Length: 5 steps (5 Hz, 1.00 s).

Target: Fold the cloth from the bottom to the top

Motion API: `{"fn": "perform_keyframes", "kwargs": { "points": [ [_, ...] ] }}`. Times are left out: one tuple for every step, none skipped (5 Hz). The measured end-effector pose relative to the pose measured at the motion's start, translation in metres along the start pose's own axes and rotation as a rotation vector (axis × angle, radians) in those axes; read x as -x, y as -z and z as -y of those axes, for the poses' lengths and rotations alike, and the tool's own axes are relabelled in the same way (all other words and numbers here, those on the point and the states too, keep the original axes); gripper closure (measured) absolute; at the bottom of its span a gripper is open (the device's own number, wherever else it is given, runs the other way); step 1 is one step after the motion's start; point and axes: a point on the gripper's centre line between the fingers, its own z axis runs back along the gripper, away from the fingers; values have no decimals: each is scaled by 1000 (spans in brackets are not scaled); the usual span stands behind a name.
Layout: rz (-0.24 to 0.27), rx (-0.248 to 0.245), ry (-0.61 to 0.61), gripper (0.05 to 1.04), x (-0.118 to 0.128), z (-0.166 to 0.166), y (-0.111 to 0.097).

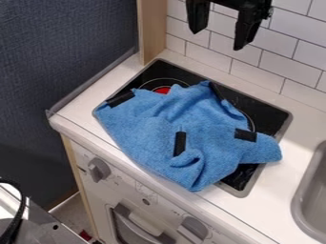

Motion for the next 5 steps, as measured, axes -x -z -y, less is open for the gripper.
{"fn": "perform_keyframes", "kwargs": {
  "points": [
    [-37, 0, -10, 83, 4, 0, 10],
    [-135, -1, -56, 83, 33, 0, 37],
    [-102, 18, -111, 83, 62, -1, 35],
    [-118, 56, -173, 83, 81, -1, 62],
    [-125, 80, -180, 83, 73, 1, 83]
  ]
}}
